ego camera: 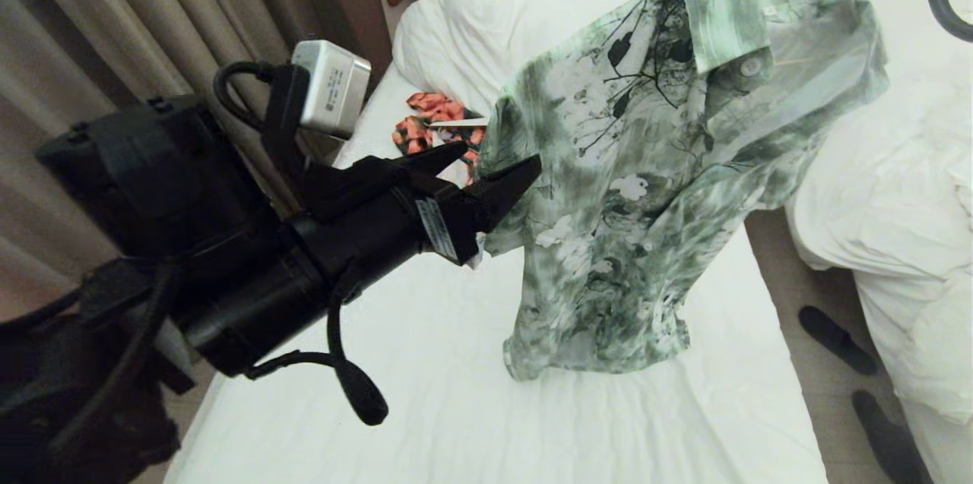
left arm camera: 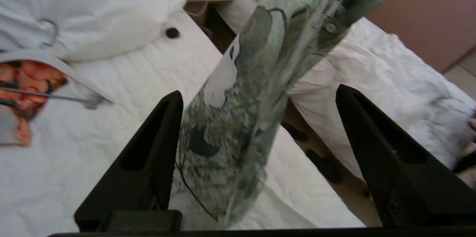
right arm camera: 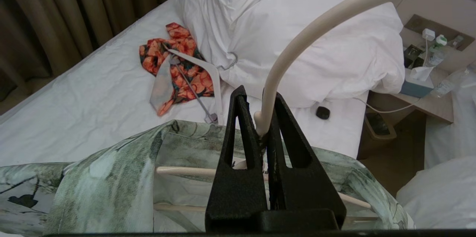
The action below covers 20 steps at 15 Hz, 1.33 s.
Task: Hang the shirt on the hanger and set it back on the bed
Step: Take the clothes hanger out of the clothes
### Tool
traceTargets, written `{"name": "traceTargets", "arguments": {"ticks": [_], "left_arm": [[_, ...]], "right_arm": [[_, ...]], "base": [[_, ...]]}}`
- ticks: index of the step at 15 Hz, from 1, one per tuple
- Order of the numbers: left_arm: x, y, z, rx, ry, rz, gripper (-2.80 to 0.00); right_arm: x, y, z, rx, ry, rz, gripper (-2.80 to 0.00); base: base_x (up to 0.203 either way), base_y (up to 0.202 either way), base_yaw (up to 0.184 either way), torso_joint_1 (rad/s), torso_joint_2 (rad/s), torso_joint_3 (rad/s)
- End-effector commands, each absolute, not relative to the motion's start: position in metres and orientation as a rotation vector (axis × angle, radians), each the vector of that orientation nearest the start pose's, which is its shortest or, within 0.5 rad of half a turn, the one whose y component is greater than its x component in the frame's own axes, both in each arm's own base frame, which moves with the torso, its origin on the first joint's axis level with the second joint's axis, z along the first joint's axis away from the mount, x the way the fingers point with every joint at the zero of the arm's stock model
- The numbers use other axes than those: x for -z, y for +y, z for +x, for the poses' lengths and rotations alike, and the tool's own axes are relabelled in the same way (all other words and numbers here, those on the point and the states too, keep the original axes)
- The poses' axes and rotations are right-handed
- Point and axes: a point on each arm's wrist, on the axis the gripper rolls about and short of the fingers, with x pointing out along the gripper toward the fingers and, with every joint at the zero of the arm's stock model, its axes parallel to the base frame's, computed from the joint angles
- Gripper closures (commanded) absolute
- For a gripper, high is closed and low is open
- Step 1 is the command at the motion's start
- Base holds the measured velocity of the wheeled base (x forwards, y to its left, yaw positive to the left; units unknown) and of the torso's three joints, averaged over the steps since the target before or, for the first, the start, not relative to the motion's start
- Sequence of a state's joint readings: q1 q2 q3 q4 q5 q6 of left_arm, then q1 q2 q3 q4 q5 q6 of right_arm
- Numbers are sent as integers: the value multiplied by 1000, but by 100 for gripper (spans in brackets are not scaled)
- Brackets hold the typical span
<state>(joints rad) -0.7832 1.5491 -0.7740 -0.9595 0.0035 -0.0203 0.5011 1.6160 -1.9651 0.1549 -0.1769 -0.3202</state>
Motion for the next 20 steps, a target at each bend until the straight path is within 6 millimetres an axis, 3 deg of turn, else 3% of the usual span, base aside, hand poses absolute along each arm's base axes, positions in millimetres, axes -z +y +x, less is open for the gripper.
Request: {"name": "traceTargets", "arguments": {"ticks": [1, 5, 6, 7, 16, 20], "left_arm": [[-238, -201, 201, 776, -141, -78, -280], [-236, -201, 203, 771, -135, -75, -280], [-235, -202, 204, 771, -134, -75, -49], [-235, -202, 204, 773, -140, -77, 0], [-232, -193, 207, 785, -134, -78, 0], [-227, -181, 220, 787, -181, -81, 0]], "right_arm": [[-450, 118, 223, -290, -232, -254, 0], [-450, 118, 222, -296, -234, -253, 0], [-450, 118, 222, -296, -233, -254, 0], [-450, 118, 222, -296, -232, -253, 0], [-452, 116, 218, -293, -237, -239, 0], [-454, 114, 216, -288, -243, -239, 0]], "base": [[0, 0, 0, 0, 0, 0], [0, 0, 0, 0, 0, 0], [0, 0, 0, 0, 0, 0], [0, 0, 0, 0, 0, 0], [0, 0, 0, 0, 0, 0], [0, 0, 0, 0, 0, 0]]}}
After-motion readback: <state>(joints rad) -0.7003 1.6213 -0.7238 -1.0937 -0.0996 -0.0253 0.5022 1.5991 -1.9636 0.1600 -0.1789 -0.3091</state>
